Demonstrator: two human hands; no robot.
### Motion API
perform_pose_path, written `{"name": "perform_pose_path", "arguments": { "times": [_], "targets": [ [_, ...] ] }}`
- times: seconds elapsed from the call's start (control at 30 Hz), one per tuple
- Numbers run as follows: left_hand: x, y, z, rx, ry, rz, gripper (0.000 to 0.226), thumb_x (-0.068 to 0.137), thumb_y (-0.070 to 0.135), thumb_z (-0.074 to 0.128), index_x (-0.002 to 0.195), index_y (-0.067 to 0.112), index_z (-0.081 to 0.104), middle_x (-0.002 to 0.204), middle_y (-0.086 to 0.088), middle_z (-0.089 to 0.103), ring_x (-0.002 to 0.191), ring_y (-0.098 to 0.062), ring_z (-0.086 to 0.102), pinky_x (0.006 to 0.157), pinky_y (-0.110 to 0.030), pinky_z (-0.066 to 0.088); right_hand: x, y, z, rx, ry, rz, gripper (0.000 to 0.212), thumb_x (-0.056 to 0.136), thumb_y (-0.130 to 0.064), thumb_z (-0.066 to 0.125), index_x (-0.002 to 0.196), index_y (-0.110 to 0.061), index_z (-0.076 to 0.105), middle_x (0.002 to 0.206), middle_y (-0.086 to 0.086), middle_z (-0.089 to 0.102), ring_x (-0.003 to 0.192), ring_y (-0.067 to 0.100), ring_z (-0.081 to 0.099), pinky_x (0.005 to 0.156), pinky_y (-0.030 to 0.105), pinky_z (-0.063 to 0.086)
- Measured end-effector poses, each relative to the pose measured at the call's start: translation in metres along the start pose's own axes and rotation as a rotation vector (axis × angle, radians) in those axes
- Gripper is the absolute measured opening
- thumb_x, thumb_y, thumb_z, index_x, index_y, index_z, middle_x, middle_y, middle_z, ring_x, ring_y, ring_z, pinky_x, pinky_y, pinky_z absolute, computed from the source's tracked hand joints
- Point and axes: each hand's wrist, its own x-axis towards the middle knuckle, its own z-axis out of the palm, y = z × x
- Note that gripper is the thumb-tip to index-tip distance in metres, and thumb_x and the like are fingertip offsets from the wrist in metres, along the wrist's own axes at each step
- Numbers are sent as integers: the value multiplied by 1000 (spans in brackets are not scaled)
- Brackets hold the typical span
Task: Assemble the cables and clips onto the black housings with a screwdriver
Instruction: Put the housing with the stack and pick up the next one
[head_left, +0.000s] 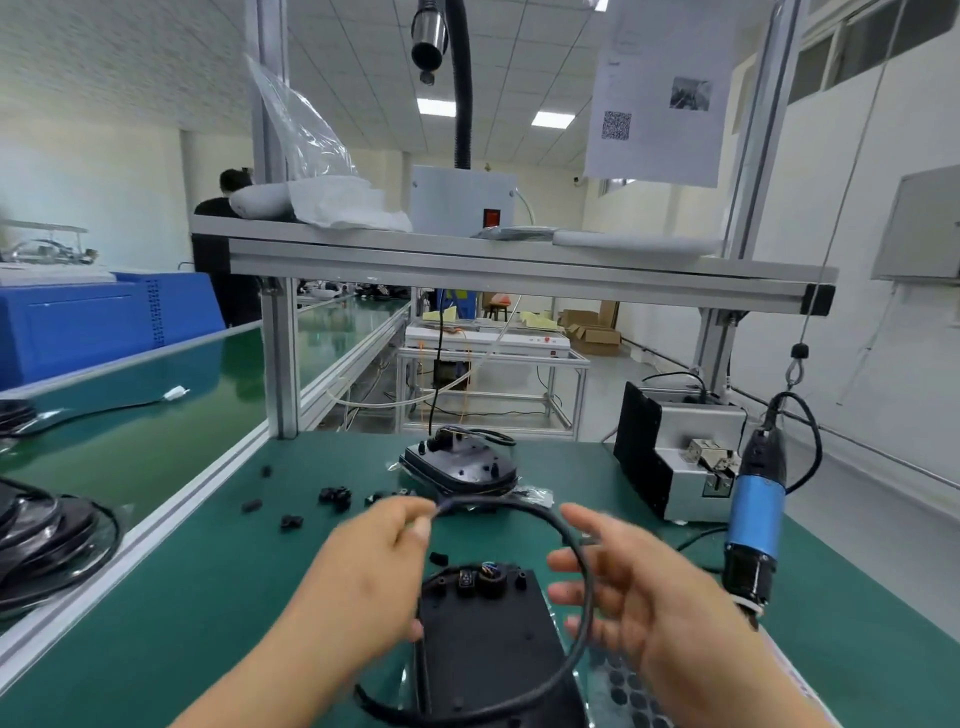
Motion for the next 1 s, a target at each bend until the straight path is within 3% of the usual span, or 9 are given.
{"name": "perform_pose_path", "arguments": {
  "times": [0.1,0.23,0.33,0.43,0.5,0.6,0.73,0.83,1.0],
  "targets": [
    [-20,-20,11,69,65,-65,13,98,27,43,94,36,52,61,4,58,54,-10,52,66,-34,52,-25,23,23,-474,129,-232,49,63,-58,74,110,-57,62,100,-25,67,93,-5,63,77,13,49],
    [-39,-26,11,178,107,-139,15,92,30,54,88,44,55,102,15,62,102,-7,53,94,-27,41,-19,41,31,-967,170,-290,37,90,-31,61,123,-47,56,118,-33,51,106,-24,38,86,-6,27],
    [-55,-30,6,52,42,-240,41,93,34,56,131,36,44,135,2,48,118,-15,48,100,-20,34,-19,47,28,-954,205,-223,37,96,-26,52,129,-43,53,135,-25,46,125,-12,38,93,-6,15],
    [-69,-38,-1,-252,-205,-334,60,99,35,47,148,13,19,148,-8,35,132,-20,43,89,-11,40,-18,46,31,-859,251,-133,36,96,-22,51,127,-38,59,132,-18,56,123,0,50,90,-2,27],
    [-69,-39,1,-336,-243,-326,59,99,32,49,145,4,24,144,-13,41,131,-25,46,91,-20,46,-16,46,31,-836,267,-103,34,96,-20,52,125,-34,62,129,-14,60,120,1,52,92,4,30],
    [-70,-25,9,-244,-3,-318,72,90,47,57,147,15,29,146,-2,42,131,-15,43,99,-19,34,-17,44,35,-752,289,-88,30,92,-14,58,115,-30,69,120,-11,66,112,1,55,92,7,31],
    [-57,-9,29,-285,140,-414,67,82,38,69,140,25,38,115,2,62,93,-12,62,76,-17,46,-18,38,41,-583,300,-177,26,89,-11,63,105,-29,74,103,-17,69,99,-7,57,83,2,36],
    [-56,-5,26,-353,274,-394,57,85,27,68,136,25,44,90,10,60,74,1,53,53,-7,37,-13,28,46,-336,275,-227,17,90,-18,63,87,-25,79,90,-8,75,93,-11,61,75,10,49],
    [-62,-4,1,-447,439,-399,62,88,30,64,143,26,36,109,1,57,72,-1,48,63,-24,29,-7,25,75,-175,67,-264,24,83,-44,55,93,-41,77,97,-22,72,103,-5,63,94,24,45]
  ]
}}
